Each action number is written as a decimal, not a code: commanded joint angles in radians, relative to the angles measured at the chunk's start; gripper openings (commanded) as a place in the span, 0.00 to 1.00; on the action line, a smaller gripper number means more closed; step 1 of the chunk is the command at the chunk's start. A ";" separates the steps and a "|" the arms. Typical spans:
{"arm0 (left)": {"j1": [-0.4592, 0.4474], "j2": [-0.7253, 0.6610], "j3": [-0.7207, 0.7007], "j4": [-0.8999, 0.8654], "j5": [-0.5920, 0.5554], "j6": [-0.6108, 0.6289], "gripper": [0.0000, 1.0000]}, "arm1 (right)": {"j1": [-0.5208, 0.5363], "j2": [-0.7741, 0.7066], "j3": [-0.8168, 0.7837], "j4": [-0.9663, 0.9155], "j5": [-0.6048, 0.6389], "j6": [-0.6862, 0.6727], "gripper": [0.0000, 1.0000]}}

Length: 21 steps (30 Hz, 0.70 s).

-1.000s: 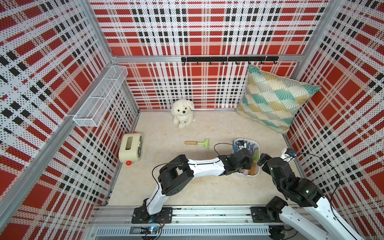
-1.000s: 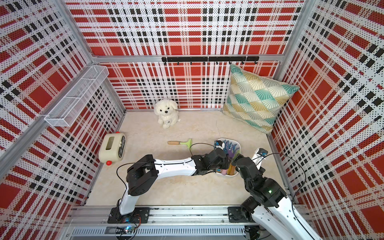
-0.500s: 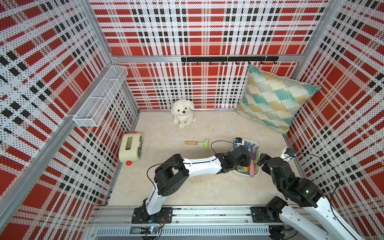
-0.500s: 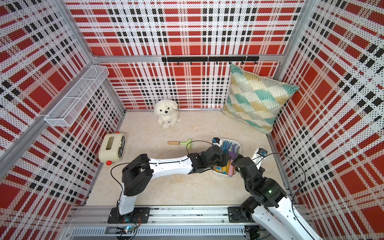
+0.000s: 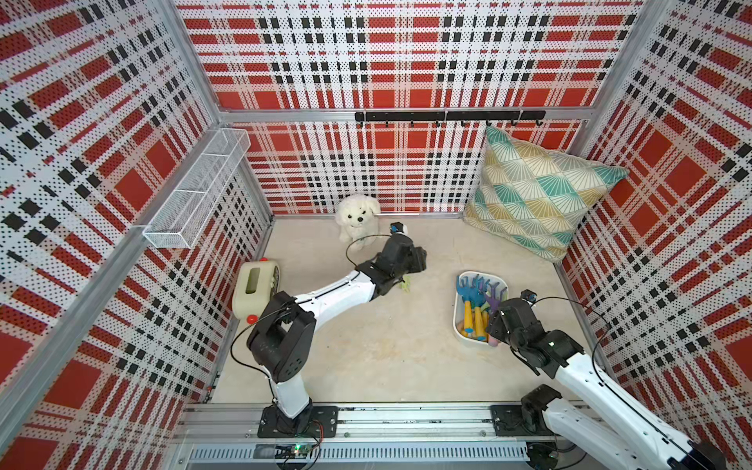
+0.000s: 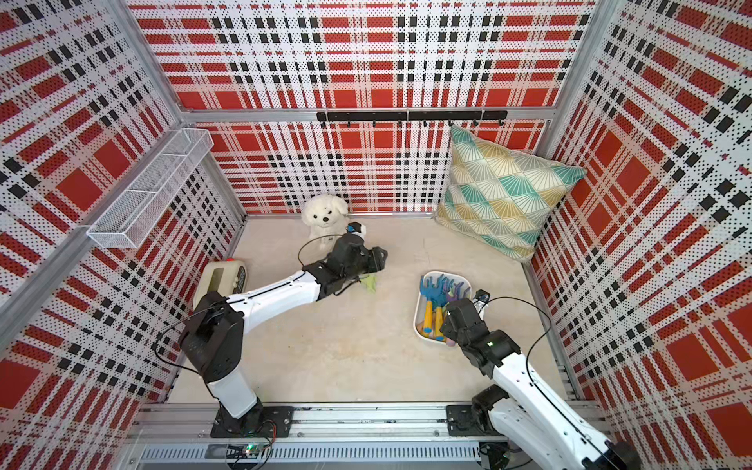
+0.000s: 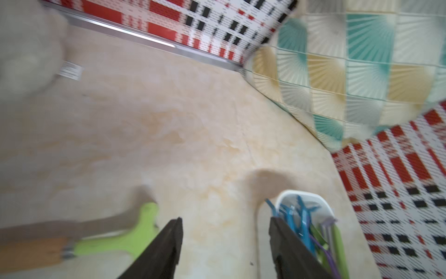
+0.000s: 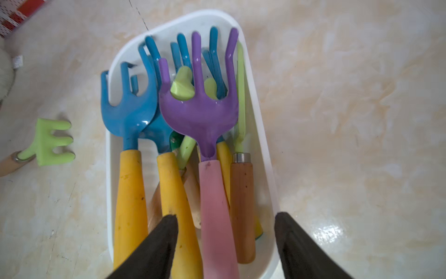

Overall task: Put the rake into the storage box
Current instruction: Move the rake to the center of the board.

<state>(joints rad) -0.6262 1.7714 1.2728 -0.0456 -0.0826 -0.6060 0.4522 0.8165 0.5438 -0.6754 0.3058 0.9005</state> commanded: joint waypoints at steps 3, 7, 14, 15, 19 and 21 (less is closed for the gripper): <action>0.130 0.114 0.027 -0.022 0.075 0.106 0.63 | -0.020 0.069 0.002 0.115 -0.094 -0.072 0.63; 0.201 0.221 0.066 -0.020 0.100 0.127 0.63 | -0.023 0.130 0.009 0.135 -0.094 -0.083 0.55; 0.235 0.363 0.145 -0.052 0.126 0.182 0.62 | -0.033 0.202 0.033 0.147 -0.059 -0.111 0.41; 0.236 0.371 0.145 -0.057 0.127 0.188 0.62 | -0.036 0.209 0.037 0.153 -0.059 -0.117 0.40; 0.240 0.375 0.123 -0.059 0.129 0.197 0.62 | -0.048 0.234 0.047 0.175 -0.065 -0.140 0.38; 0.240 0.366 0.102 -0.058 0.133 0.199 0.62 | -0.050 0.240 0.051 0.179 -0.052 -0.156 0.38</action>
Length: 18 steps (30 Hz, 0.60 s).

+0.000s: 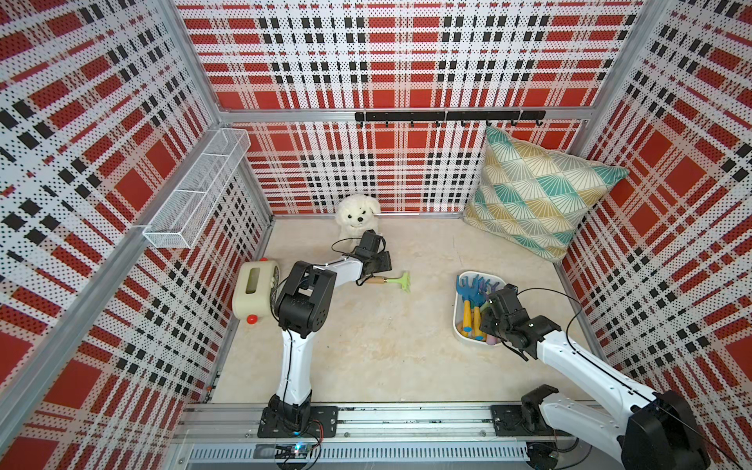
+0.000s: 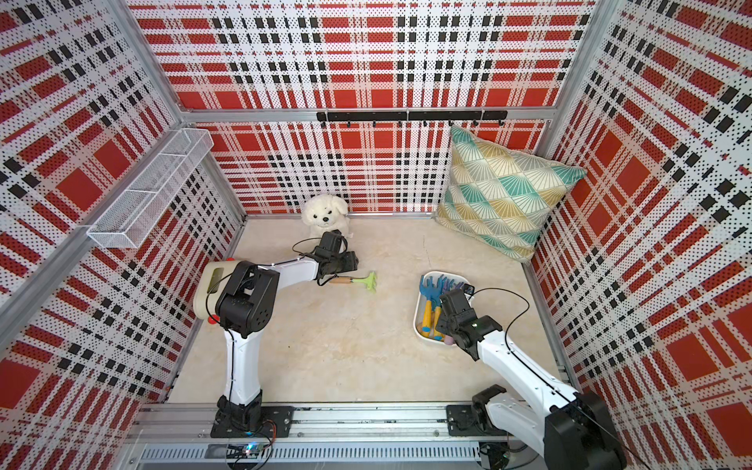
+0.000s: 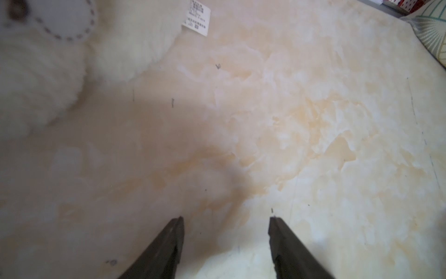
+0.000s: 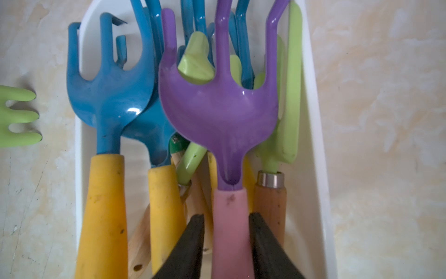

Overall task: Put the rake into the storage box
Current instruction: Move the rake to the center of the board.

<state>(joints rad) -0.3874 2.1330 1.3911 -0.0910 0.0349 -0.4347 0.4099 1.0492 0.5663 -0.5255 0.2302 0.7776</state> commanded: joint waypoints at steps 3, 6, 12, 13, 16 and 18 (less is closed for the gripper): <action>-0.001 -0.007 -0.047 -0.012 0.016 0.031 0.62 | -0.011 0.005 0.032 0.032 0.050 -0.054 0.39; -0.006 -0.020 -0.079 -0.012 0.017 0.031 0.62 | -0.019 -0.001 0.030 0.050 0.043 -0.077 0.39; -0.042 -0.095 -0.177 -0.010 -0.007 0.022 0.62 | -0.026 -0.013 0.045 0.051 0.034 -0.110 0.48; -0.053 -0.111 -0.198 -0.010 -0.008 0.019 0.62 | -0.028 -0.018 0.050 0.042 0.037 -0.112 0.51; -0.084 -0.163 -0.262 -0.010 -0.026 0.005 0.61 | -0.031 -0.045 0.059 0.027 0.032 -0.117 0.57; -0.104 -0.199 -0.303 -0.007 -0.039 -0.011 0.62 | -0.033 -0.069 0.064 0.016 0.029 -0.123 0.59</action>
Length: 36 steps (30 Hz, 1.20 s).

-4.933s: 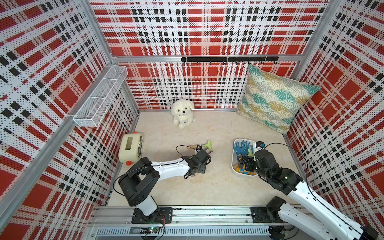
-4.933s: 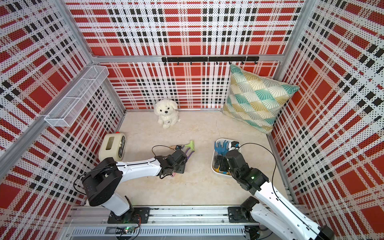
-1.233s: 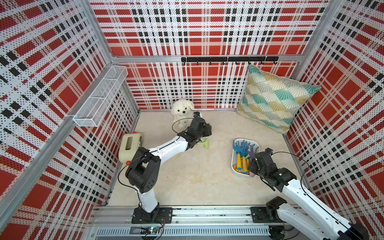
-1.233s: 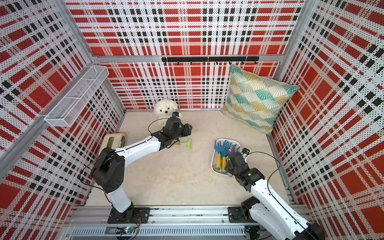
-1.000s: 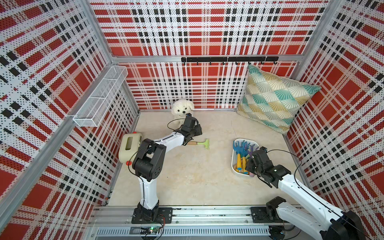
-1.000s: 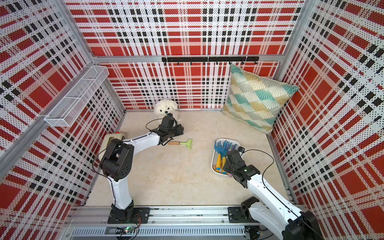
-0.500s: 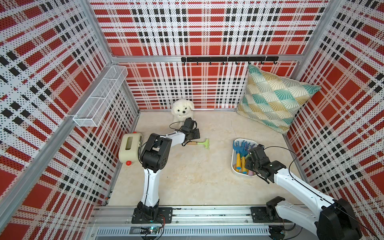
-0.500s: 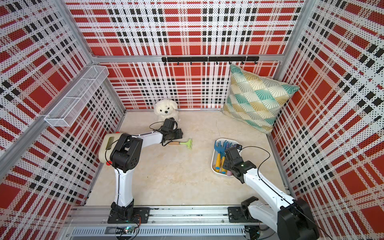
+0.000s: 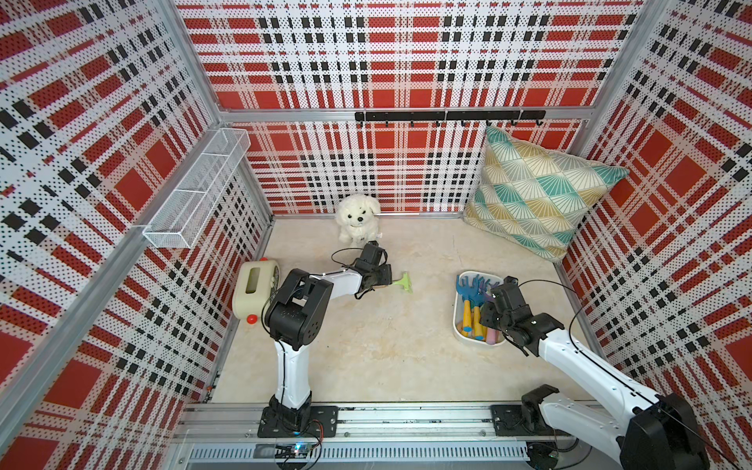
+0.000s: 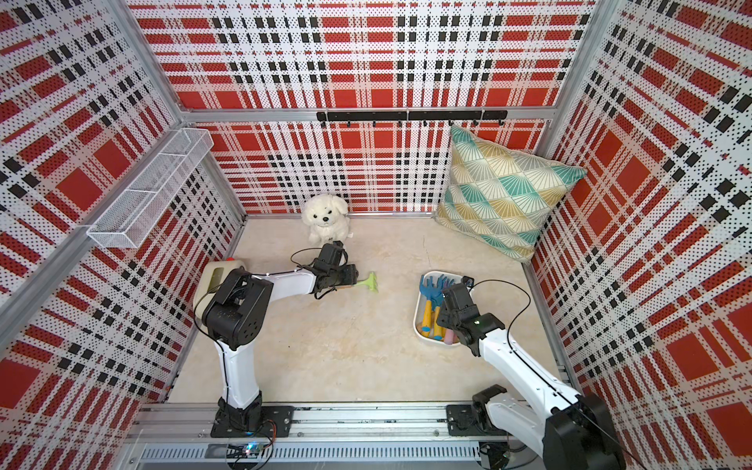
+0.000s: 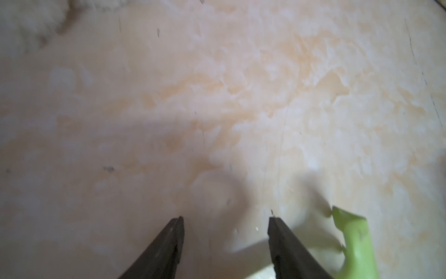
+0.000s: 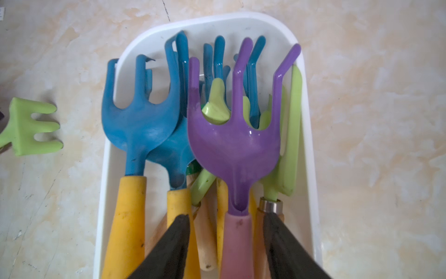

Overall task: Put the rake into the storage box
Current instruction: Move the rake to the center of the board.

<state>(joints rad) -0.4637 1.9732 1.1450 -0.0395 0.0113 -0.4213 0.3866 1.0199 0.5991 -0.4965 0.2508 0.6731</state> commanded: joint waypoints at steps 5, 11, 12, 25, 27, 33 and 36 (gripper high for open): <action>-0.086 -0.143 -0.160 -0.059 -0.036 -0.059 0.62 | -0.012 -0.101 0.055 -0.050 -0.004 -0.025 0.60; -0.185 -0.251 -0.252 -0.067 -0.047 -0.101 0.62 | -0.014 -0.163 0.067 -0.078 -0.034 -0.029 0.60; -0.197 -0.258 -0.256 -0.073 -0.052 -0.105 0.62 | -0.014 -0.169 0.067 -0.078 -0.039 -0.030 0.61; -0.247 -0.372 -0.323 -0.143 -0.096 -0.091 0.84 | -0.014 -0.223 0.061 -0.091 -0.109 -0.029 0.67; -0.239 -0.387 -0.346 -0.142 -0.085 -0.091 0.85 | -0.014 -0.226 0.058 -0.085 -0.118 -0.029 0.68; -0.268 -0.413 -0.423 -0.087 0.042 -0.100 0.85 | -0.014 -0.221 0.055 -0.073 -0.140 -0.030 0.71; -0.288 -0.416 -0.452 -0.069 0.073 -0.113 0.83 | -0.014 -0.215 0.051 -0.063 -0.154 -0.030 0.71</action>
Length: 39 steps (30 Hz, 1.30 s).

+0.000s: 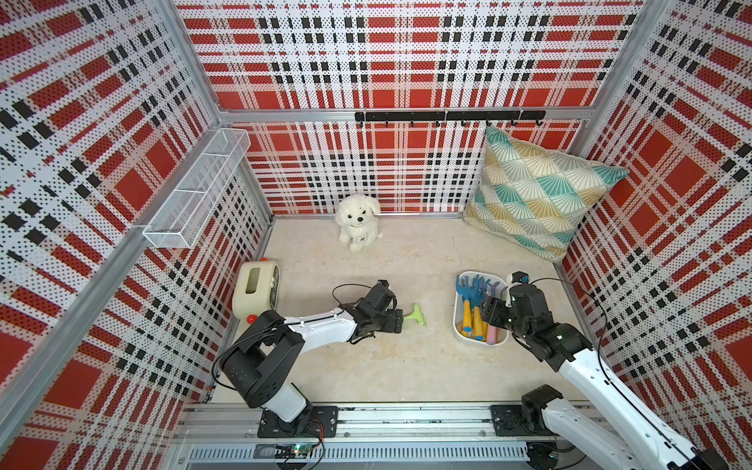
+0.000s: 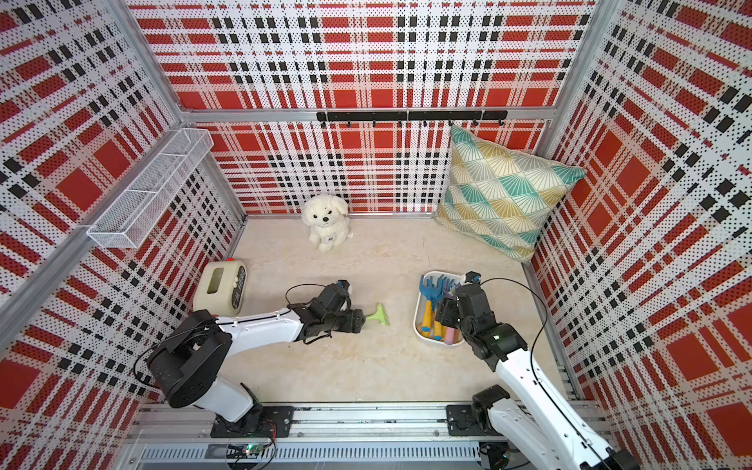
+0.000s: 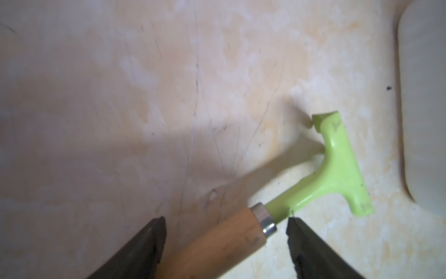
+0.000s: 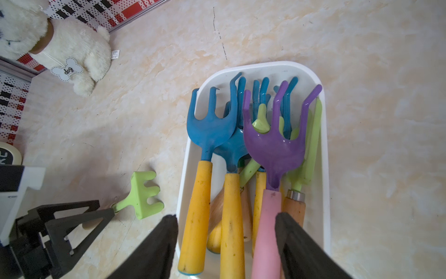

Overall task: Put the rake into the storage box
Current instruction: Move the rake to the center of the board, then pick up the rake at the center of the board.

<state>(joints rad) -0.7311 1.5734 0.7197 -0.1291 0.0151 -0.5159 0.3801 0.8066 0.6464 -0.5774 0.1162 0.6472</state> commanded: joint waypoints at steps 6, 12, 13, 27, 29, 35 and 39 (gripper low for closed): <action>-0.105 -0.044 -0.055 0.014 0.053 -0.068 0.80 | -0.007 -0.001 -0.003 0.025 -0.031 -0.003 0.71; -0.196 -0.024 -0.048 -0.033 -0.022 -0.090 0.80 | -0.007 -0.007 -0.005 0.021 -0.036 -0.001 0.71; -0.205 -0.014 -0.044 -0.048 -0.045 -0.093 0.80 | -0.007 -0.008 -0.007 0.022 -0.037 -0.001 0.71; -0.314 0.166 0.153 -0.183 -0.224 -0.085 0.03 | -0.007 -0.050 0.004 -0.021 0.042 0.021 0.77; -0.327 0.157 0.180 -0.188 -0.218 -0.091 0.00 | -0.007 -0.056 0.012 -0.033 0.069 0.027 0.93; -0.358 0.061 0.262 -0.195 -0.230 -0.136 0.00 | -0.007 -0.089 0.028 -0.054 0.137 0.047 1.00; -0.370 -0.012 0.315 -0.197 -0.251 -0.176 0.00 | -0.007 -0.117 0.035 -0.076 0.191 0.069 1.00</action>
<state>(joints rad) -1.0912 1.6413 0.9771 -0.3325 -0.2035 -0.6533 0.3790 0.7147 0.6495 -0.6273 0.2398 0.6941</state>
